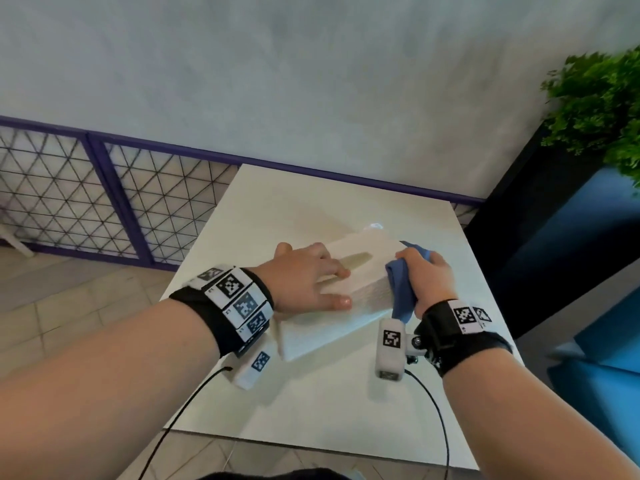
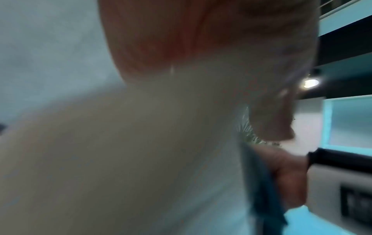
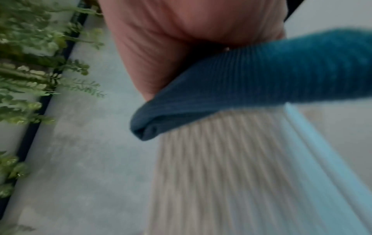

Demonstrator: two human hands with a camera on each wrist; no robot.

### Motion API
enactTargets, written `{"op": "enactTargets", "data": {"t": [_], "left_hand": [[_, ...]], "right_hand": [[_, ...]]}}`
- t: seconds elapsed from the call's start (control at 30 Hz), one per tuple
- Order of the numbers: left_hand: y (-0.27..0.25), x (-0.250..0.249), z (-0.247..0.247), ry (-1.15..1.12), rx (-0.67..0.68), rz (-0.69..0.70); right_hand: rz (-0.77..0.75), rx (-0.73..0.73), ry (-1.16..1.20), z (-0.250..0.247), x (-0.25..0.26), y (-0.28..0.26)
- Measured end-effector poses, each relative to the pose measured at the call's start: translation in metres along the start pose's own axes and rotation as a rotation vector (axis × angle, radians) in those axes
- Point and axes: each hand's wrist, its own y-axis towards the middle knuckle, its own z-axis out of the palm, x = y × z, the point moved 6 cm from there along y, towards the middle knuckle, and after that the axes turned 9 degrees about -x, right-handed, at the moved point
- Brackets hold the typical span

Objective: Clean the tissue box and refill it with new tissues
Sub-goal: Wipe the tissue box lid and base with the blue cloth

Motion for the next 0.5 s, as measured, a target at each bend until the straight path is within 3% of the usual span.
{"op": "enactTargets", "data": {"t": [0.07,0.17,0.27,0.33,0.5], "left_hand": [[0.002,-0.017,-0.002,0.247,-0.003,0.058],[0.004,-0.043,0.016,0.375,-0.138,0.028],[0.009,-0.044,0.019,0.329,-0.428,-0.094],[0.010,-0.036,0.010,0.261,-0.570,-0.072],[0.001,-0.008,-0.011,0.113,-0.676,-0.071]], "right_hand": [[0.002,-0.052,0.033,0.005,-0.001,-0.012],[0.001,-0.083,0.099,0.017,0.003,-0.030],[-0.015,-0.056,0.173,0.023,0.016,-0.048],[-0.014,-0.007,0.207,0.021,0.021,-0.055],[-0.008,-0.104,0.256,-0.021,0.035,-0.050]]}}
